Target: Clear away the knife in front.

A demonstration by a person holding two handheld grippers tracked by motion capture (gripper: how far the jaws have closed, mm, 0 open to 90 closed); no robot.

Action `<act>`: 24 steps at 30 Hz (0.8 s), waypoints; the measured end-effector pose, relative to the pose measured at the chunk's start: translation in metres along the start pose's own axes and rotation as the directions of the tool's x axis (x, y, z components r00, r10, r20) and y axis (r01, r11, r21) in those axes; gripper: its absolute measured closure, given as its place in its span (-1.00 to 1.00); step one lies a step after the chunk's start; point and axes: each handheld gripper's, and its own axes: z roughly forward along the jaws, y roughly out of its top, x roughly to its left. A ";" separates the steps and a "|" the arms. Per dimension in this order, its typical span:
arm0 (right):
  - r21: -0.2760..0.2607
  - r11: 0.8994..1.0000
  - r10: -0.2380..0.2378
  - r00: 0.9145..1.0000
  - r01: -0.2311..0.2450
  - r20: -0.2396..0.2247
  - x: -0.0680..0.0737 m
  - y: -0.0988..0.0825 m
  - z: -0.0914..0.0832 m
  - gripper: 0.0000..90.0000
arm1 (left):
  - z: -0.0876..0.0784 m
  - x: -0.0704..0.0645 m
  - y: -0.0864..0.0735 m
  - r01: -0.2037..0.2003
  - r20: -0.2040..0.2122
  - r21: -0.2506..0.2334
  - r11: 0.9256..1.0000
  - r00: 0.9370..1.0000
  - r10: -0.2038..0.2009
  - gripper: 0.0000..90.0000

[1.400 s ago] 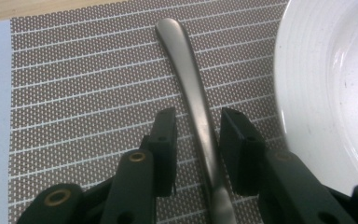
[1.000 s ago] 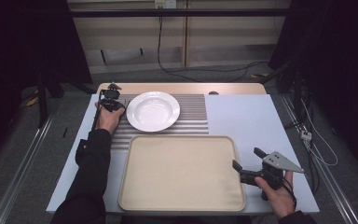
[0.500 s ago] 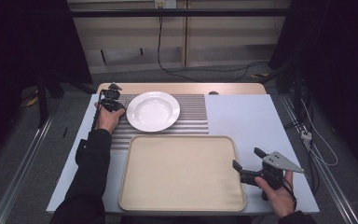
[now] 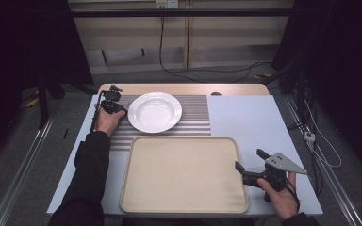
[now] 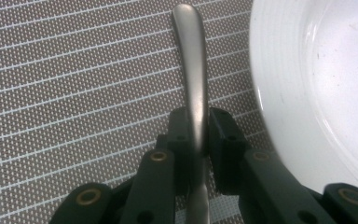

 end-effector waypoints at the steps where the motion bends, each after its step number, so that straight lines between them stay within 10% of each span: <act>1: 0.000 1.000 0.000 1.000 0.000 0.001 0.000 0.000 0.000 -0.90 | 0.000 0.000 0.000 0.000 0.004 -0.002 1.000 1.000 0.000 0.77; 24: 0.001 1.000 0.000 1.000 0.000 0.004 0.000 0.000 0.000 -0.90 | -0.029 0.008 -0.006 -0.015 0.027 -0.057 0.998 1.000 0.016 0.77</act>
